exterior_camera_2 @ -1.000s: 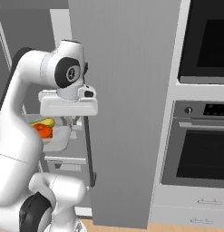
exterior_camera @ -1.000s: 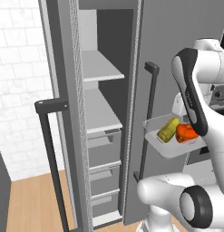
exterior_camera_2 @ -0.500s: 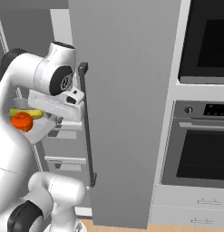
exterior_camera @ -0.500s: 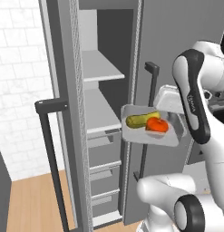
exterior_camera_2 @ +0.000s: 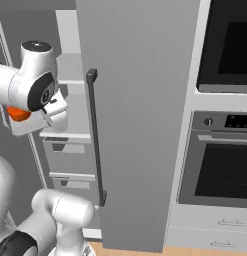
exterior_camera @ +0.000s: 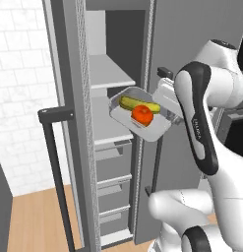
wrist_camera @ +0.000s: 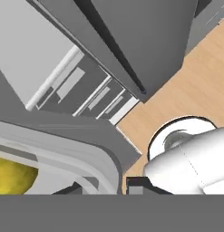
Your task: Take the meat container that has the shrimp and place it on the second highest rack of the freezer. Then take the vegetable container that has the squash and cucumber and place it on the highest rack of the freezer.
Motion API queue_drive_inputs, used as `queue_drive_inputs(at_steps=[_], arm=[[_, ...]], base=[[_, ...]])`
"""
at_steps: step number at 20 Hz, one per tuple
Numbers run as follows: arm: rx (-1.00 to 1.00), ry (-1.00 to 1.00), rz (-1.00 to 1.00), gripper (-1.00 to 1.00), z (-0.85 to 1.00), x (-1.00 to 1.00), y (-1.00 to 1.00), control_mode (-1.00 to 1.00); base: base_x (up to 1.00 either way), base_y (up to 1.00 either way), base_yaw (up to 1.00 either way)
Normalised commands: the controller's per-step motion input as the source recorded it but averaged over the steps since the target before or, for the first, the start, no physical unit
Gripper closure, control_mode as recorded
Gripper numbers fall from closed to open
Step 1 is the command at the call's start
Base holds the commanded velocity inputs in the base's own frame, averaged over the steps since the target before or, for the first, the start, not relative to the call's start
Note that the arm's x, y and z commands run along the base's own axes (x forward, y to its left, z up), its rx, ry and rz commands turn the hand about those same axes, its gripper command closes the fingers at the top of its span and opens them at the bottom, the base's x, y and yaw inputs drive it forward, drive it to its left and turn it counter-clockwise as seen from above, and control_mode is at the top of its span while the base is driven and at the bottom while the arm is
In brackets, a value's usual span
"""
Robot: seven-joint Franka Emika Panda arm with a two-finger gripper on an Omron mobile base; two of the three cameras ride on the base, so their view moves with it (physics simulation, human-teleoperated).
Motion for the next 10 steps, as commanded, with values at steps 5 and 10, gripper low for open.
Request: queue_drive_inputs(at_steps=[5,10], arm=[[0.0,-0.1,-0.64,1.0,0.39,0.59,0.19,-1.0],[0.04,-0.08,-0.33,1.0,0.3,0.88,0.3,-1.0]], base=[[0.0,0.0,0.0],[0.0,0.0,0.0]])
